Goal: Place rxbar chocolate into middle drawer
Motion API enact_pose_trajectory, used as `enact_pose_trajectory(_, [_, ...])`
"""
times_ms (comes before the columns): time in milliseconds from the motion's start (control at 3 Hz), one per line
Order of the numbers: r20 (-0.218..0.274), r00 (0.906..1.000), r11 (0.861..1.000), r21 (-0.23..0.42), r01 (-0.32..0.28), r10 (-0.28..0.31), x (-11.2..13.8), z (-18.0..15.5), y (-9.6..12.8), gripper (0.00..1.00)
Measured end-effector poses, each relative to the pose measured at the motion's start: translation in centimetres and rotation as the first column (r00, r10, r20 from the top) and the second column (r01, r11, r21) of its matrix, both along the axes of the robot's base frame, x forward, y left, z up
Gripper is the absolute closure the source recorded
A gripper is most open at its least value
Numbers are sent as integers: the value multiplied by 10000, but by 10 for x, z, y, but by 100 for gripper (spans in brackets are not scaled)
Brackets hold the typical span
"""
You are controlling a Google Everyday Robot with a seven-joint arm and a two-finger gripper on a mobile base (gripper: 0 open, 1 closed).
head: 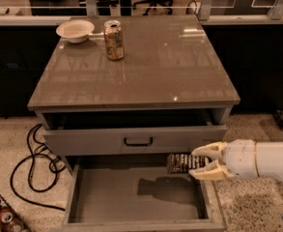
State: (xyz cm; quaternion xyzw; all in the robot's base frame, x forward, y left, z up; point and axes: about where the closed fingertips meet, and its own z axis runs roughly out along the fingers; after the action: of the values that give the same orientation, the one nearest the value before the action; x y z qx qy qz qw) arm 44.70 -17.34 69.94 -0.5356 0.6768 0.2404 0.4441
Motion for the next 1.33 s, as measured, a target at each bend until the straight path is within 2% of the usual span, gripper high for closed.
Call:
enact_pose_trajectory(333, [-196, 9998, 9998, -206, -40, 36, -2, -33, 16, 100])
enact_pose_trajectory(667, [-498, 9976, 9980, -390, -490, 471, 6, -60, 39, 100])
enact_pose_trajectory(1000, [-550, 9973, 9980, -365, -508, 487, 8, -66, 45, 100])
enact_pose_trajectory(1333, [-556, 9969, 9984, -51, -561, 557, 4, -93, 63, 100])
